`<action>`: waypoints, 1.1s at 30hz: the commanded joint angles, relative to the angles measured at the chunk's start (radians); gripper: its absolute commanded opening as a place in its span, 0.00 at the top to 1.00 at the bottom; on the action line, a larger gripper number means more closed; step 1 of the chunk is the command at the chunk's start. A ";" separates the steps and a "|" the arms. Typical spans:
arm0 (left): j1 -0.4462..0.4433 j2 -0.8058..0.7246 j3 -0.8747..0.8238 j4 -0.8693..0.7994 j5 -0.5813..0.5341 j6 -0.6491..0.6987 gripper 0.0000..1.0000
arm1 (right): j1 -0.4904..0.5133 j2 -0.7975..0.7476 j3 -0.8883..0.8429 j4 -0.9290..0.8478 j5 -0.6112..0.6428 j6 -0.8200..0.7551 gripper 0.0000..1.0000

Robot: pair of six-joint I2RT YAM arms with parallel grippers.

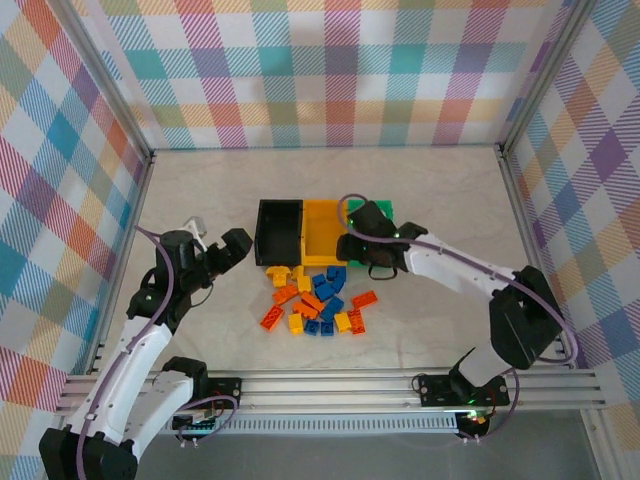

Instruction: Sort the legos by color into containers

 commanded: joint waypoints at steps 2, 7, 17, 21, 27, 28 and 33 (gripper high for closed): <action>-0.027 -0.010 -0.016 -0.009 0.030 0.022 0.03 | 0.079 -0.057 -0.115 -0.094 -0.105 -0.047 0.23; -0.031 -0.005 -0.032 -0.007 0.039 0.029 0.02 | 0.239 -0.136 -0.240 -0.123 -0.140 -0.050 0.25; -0.034 -0.004 -0.060 0.003 0.038 0.030 0.01 | 0.378 -0.090 -0.274 -0.096 -0.085 -0.066 0.26; -0.035 -0.010 -0.064 -0.009 0.029 0.031 0.01 | 0.380 -0.023 -0.251 -0.076 -0.041 -0.073 0.29; -0.036 -0.022 -0.068 -0.028 0.015 0.032 0.00 | 0.380 0.057 -0.227 -0.080 0.023 -0.088 0.36; -0.036 -0.023 -0.068 -0.028 0.015 0.031 0.00 | 0.380 0.065 -0.224 -0.080 0.032 -0.089 0.37; -0.036 -0.021 -0.065 -0.025 0.015 0.030 0.00 | 0.379 0.095 -0.213 -0.078 0.071 -0.091 0.42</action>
